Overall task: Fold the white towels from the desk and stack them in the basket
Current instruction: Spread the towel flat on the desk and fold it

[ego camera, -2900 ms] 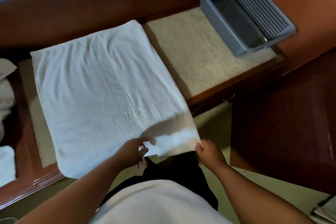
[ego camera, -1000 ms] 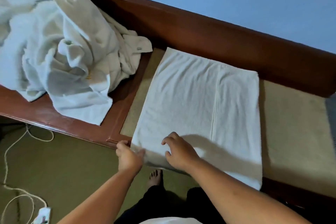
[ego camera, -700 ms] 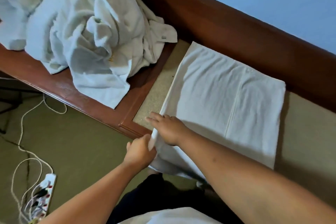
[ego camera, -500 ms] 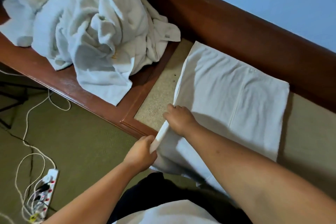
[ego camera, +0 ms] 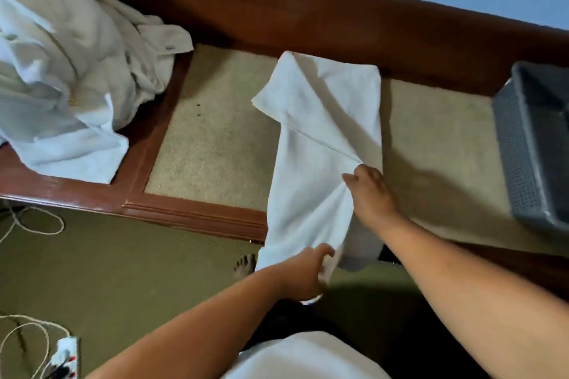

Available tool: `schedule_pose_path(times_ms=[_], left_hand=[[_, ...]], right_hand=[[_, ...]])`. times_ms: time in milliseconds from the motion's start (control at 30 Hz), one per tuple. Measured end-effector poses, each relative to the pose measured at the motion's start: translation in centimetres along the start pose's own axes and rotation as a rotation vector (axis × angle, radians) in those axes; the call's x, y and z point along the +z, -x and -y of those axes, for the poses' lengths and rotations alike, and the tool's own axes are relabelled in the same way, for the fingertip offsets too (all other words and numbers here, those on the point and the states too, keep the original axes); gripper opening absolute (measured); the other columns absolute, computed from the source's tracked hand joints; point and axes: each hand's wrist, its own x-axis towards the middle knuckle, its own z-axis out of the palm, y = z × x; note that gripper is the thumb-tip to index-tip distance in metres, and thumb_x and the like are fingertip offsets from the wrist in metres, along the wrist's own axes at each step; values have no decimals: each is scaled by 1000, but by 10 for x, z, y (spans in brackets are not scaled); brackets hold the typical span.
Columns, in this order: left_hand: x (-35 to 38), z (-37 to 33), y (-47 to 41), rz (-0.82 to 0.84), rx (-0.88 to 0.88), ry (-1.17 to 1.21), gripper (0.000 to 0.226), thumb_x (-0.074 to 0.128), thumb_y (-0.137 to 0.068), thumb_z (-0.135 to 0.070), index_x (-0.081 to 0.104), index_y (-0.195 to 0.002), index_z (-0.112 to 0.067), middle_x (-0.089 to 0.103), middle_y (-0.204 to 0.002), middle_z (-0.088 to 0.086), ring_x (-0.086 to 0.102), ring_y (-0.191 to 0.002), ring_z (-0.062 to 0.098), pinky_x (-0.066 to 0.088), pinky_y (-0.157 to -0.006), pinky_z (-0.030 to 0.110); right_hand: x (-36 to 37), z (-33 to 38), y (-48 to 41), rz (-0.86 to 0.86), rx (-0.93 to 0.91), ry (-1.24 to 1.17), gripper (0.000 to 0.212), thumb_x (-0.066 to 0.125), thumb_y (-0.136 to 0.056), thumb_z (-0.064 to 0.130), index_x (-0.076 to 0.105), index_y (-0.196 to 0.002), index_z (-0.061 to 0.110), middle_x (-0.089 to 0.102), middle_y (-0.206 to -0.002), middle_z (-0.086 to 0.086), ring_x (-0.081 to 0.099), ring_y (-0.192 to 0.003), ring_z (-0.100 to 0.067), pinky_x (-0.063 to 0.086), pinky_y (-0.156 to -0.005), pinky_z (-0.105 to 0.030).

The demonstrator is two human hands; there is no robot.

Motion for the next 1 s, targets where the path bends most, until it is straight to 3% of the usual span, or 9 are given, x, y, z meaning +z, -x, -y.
schedule_pose_path(times_ms=[67, 167, 267, 400, 533, 633, 800, 900, 1000], left_hand=[[25, -5, -14, 164, -17, -48, 65, 64, -93, -19, 35, -151, -27, 47, -144, 8, 54, -126, 30, 43, -108, 42], [47, 14, -26, 81, -241, -73, 49, 62, -94, -23, 52, -141, -16, 56, -140, 9, 57, -122, 26, 44, -104, 33], [49, 52, -24, -302, -521, 149, 63, 71, -73, -38, 57, -128, -11, 65, -120, 11, 65, -100, 24, 54, -85, 34], [35, 61, -21, -759, -470, 659, 63, 85, -79, -23, 39, -119, -9, 54, -113, 11, 58, -103, 27, 48, -84, 38], [31, 59, -22, -681, -473, 750, 62, 84, -80, -27, 39, -120, -11, 59, -106, 8, 60, -91, 20, 50, -78, 38], [44, 67, -11, -500, -477, 480, 43, 78, -85, -26, 58, -121, -11, 69, -109, 9, 65, -94, 24, 54, -85, 39], [68, 81, 16, -396, -457, 481, 39, 80, -82, -29, 63, -114, -14, 73, -104, 5, 70, -92, 22, 55, -83, 37], [78, 88, 24, -333, -421, 576, 49, 86, -71, -20, 64, -114, -7, 77, -95, 11, 75, -88, 27, 59, -88, 45], [94, 91, 31, -314, -445, 526, 20, 76, -80, 4, 63, -94, -2, 75, -90, 22, 74, -85, 29, 61, -78, 34]], right_hand=[[11, -24, 28, 108, 102, -35, 57, 48, -94, 15, 41, -150, 24, 32, -148, -9, 37, -134, -34, 40, -105, -41], [23, -41, 69, 158, 190, -225, 60, 48, -94, 16, 35, -151, 28, 27, -154, -2, 37, -136, -29, 44, -104, -41], [39, -37, 103, 56, 296, -376, 37, 59, -92, 21, 53, -129, 21, 51, -131, -4, 55, -116, -27, 47, -91, -36], [64, -21, 130, 173, 584, -744, 27, 64, -92, 28, 60, -116, 18, 63, -109, 1, 62, -105, -24, 50, -86, -32], [75, -7, 132, 218, 729, -1106, 31, 75, -87, 25, 60, -110, 11, 58, -93, 2, 59, -92, -20, 47, -84, -31], [82, -8, 134, 238, 718, -1153, 27, 76, -86, 24, 54, -100, 16, 59, -96, -1, 57, -90, -19, 48, -82, -32], [90, -11, 136, 167, 658, -1207, 32, 75, -88, 23, 61, -114, 11, 58, -96, -2, 57, -90, -20, 45, -80, -30], [97, -8, 139, 344, 602, -1182, 40, 72, -89, 34, 63, -118, 8, 64, -113, -6, 63, -104, -24, 48, -82, -32], [106, -5, 148, 545, 523, -1002, 27, 63, -96, 37, 61, -86, 12, 59, -87, -3, 60, -85, -22, 39, -67, -29]])
